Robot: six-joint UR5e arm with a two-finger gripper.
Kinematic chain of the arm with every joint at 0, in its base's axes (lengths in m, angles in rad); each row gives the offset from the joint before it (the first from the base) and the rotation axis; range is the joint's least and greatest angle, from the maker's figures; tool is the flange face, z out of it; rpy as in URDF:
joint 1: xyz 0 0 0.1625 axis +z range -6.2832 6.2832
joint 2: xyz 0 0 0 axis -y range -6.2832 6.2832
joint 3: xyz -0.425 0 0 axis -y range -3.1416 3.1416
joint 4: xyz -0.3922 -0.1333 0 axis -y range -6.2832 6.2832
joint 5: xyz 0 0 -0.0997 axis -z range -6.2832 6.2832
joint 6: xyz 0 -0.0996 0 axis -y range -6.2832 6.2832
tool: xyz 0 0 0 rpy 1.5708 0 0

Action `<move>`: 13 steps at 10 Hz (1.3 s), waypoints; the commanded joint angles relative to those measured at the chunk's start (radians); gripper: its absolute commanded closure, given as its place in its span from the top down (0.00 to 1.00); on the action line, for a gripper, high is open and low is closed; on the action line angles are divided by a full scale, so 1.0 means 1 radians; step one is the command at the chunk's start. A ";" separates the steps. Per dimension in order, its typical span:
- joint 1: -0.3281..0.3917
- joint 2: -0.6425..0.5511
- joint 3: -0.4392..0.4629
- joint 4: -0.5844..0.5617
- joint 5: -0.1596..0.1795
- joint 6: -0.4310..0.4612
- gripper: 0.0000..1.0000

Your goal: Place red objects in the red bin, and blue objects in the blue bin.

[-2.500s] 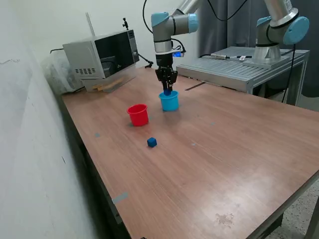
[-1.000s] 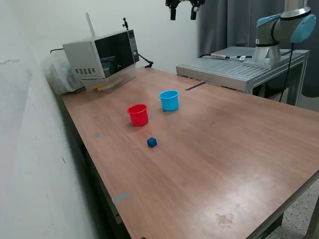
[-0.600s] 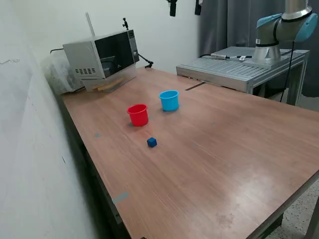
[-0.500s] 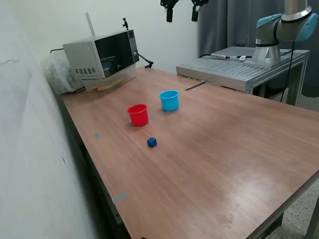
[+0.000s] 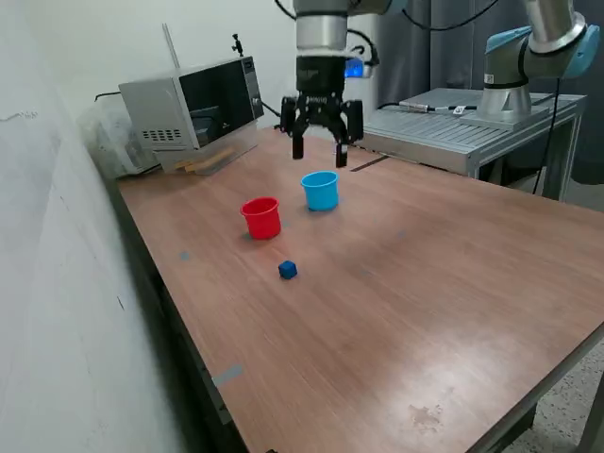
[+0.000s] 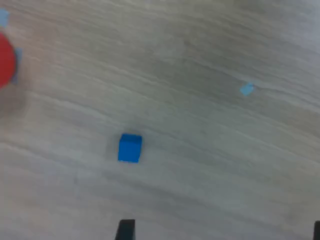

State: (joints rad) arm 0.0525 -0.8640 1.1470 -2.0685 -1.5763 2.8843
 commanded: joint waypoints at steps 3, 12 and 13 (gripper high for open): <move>-0.007 0.164 0.007 -0.180 0.007 0.000 1.00; -0.054 0.283 -0.050 -0.234 -0.002 0.033 1.00; -0.060 0.295 -0.065 -0.239 -0.002 0.048 1.00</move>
State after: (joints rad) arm 0.0103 -0.5981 1.1120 -2.2926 -1.5753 2.9010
